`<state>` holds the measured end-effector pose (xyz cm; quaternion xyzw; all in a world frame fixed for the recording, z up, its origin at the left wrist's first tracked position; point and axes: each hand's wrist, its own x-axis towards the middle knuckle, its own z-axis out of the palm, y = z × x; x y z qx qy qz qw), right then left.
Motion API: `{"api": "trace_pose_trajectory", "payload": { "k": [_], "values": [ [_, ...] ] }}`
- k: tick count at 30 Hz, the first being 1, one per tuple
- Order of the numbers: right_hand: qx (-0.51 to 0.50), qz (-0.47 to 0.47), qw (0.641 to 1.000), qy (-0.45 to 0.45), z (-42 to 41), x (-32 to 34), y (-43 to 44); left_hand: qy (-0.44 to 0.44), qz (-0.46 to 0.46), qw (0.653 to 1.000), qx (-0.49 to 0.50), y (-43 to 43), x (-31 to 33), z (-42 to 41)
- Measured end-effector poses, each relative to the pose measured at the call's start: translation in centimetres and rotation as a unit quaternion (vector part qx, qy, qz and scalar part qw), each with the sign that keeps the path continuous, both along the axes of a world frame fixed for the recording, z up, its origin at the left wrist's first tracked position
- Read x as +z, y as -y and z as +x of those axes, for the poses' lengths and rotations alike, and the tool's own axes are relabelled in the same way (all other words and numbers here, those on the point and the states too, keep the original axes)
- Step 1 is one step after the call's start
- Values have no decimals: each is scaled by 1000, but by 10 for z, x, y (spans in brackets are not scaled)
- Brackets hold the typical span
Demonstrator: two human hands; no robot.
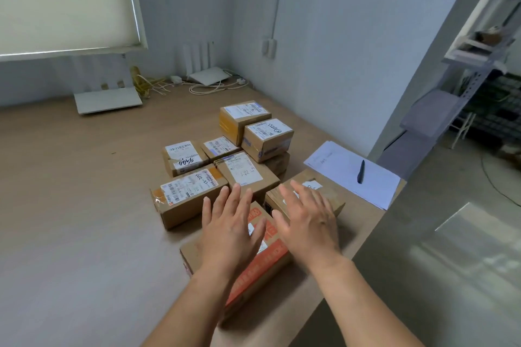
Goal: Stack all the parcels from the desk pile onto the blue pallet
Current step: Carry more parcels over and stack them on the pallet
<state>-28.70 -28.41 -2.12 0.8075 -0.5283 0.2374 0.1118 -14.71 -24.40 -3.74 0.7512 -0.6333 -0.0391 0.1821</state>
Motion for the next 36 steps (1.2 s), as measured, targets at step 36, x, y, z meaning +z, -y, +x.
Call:
{"api": "trace_pose_trajectory", "payload": {
  "k": [36],
  "values": [
    [88,388,912,102,-18,-38,362,-320,75,905,271,285,-1,-37]
  ]
}}
